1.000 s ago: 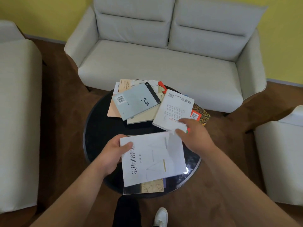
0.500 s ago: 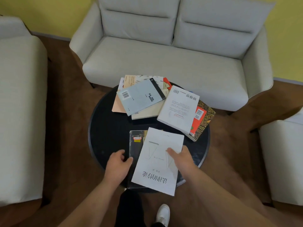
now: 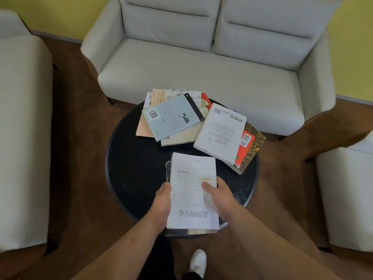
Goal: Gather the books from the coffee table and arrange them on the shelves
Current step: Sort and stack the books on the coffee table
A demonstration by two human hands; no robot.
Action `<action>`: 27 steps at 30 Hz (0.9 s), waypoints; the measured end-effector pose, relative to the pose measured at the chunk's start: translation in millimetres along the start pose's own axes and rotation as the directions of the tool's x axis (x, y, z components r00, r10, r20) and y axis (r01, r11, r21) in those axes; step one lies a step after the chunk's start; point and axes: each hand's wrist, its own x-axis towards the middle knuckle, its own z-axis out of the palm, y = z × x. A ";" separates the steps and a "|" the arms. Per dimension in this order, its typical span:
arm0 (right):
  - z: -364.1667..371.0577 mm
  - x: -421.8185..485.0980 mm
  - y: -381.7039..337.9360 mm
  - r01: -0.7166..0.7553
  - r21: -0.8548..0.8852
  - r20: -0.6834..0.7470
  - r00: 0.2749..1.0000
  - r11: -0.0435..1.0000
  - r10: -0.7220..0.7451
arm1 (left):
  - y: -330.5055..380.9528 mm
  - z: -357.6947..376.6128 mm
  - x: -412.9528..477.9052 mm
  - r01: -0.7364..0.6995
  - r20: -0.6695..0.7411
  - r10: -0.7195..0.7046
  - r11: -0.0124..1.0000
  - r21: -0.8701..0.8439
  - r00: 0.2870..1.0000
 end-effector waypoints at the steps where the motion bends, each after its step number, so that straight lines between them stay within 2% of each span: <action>1: 1.0 -1.4 -0.4 -0.010 -0.004 0.028 1.000 1.000 0.010 | -1.0 1.8 -2.9 0.052 0.036 -0.050 0.997 -0.055 0.998; 3: 3.2 -2.1 -0.8 -0.021 -0.013 0.104 0.994 1.000 0.022 | 2.5 -3.0 -1.8 0.068 0.103 -0.054 0.989 -0.129 0.993; 6: 3.3 -4.2 -0.3 -0.008 -0.075 0.249 0.968 0.997 0.027 | 13.8 -9.0 6.2 -0.039 0.117 0.053 0.992 -0.122 0.992; 10: 0.5 -4.0 2.7 -0.071 0.025 0.227 0.972 0.997 0.063 | 20.6 -1.2 10.1 -0.046 0.178 0.056 0.997 -0.062 0.982; 13: 0.1 -3.9 2.3 -0.117 0.090 0.220 0.971 0.989 0.095 | 16.5 -0.3 9.1 -0.026 0.177 0.039 0.997 -0.077 0.983; 17: 3.7 -2.4 0.5 -0.117 0.154 0.201 0.976 0.981 0.084 | 19.8 -9.3 14.6 -0.072 0.227 0.090 0.993 -0.090 0.970; 21: 7.6 -2.4 2.1 -0.078 0.097 0.156 0.986 0.992 0.062 | 26.2 -8.3 18.4 -0.121 0.212 0.111 0.992 0.034 0.971; 24: 8.7 -3.8 1.2 -0.028 0.015 0.170 0.985 1.000 0.025 | 26.9 -13.3 19.0 -0.123 0.274 0.113 0.992 0.020 0.955; 27: 11.9 -5.6 -4.9 -0.062 0.024 0.225 0.973 0.998 0.055 | 26.5 -16.7 19.2 -0.109 0.328 0.114 0.994 -0.032 0.938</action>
